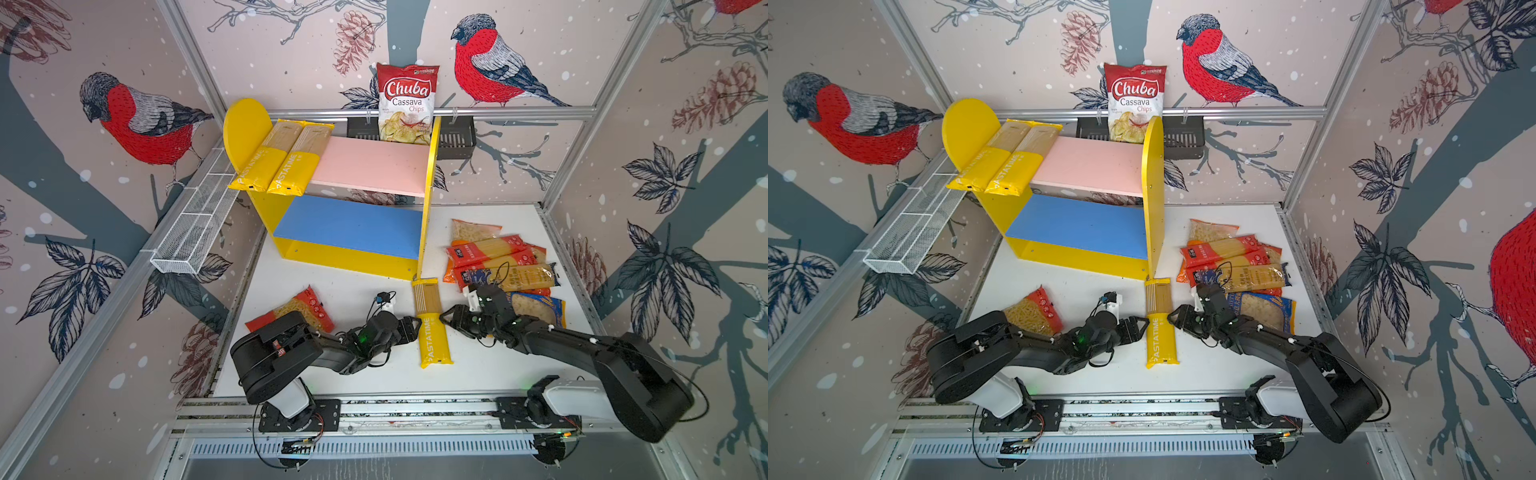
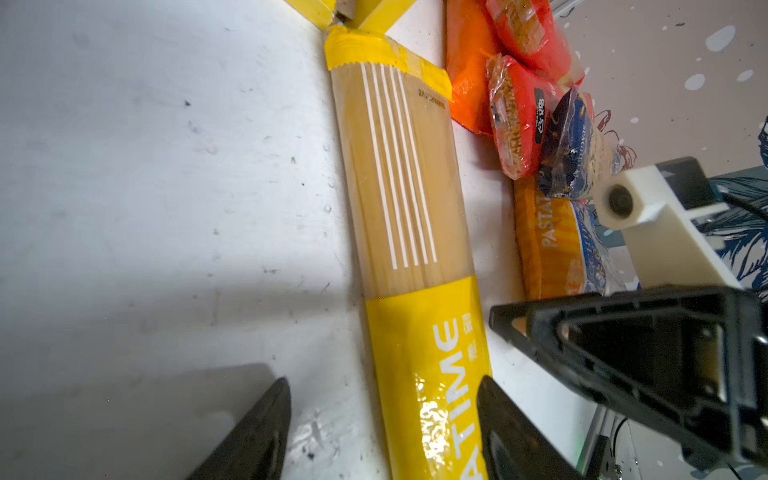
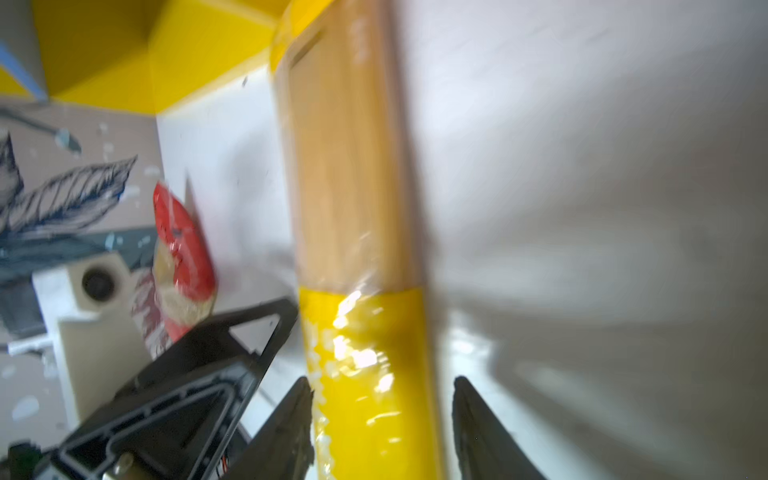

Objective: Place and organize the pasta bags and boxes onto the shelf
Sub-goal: 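Grasp the pack's near end with the left gripper while the right holds its far end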

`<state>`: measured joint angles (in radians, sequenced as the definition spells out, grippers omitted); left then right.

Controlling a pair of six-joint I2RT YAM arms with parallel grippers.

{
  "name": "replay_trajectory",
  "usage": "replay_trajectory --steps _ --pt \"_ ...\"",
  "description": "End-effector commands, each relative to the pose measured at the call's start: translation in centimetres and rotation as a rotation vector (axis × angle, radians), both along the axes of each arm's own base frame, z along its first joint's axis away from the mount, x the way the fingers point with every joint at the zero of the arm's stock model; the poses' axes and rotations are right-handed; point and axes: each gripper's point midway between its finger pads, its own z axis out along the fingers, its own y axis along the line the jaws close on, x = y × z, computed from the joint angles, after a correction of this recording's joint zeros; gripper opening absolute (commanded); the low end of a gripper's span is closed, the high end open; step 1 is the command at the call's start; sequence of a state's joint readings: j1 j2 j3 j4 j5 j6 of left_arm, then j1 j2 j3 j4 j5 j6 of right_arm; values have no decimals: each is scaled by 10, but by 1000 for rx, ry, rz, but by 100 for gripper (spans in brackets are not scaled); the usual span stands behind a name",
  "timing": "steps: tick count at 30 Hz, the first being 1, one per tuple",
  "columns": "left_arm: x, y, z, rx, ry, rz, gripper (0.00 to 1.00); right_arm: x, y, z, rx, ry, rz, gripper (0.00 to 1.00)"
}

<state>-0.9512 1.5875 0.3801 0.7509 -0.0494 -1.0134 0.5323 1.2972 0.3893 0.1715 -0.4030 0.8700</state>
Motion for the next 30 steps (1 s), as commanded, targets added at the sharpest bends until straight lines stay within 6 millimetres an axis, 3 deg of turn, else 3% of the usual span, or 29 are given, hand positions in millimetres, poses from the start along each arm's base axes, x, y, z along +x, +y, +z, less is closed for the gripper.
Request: replay_trajectory --steps 1,6,13,16,21,30 --pt "2 -3 1 3 -3 -13 67 5 0 2 23 -16 8 55" --pt "0 -9 1 -30 9 -34 60 7 9 -8 36 -5 9 55" --pt "3 -18 -8 -95 45 -49 52 4 46 -9 76 -39 94 51" --pt "0 -16 -13 -139 78 -58 43 -3 61 1 155 -54 148 44" --pt "-5 -8 -9 -205 92 -41 30 -8 67 14 216 -81 177 32" --pt "-9 -4 0 -189 82 -54 29 -16 72 19 268 -73 169 10"
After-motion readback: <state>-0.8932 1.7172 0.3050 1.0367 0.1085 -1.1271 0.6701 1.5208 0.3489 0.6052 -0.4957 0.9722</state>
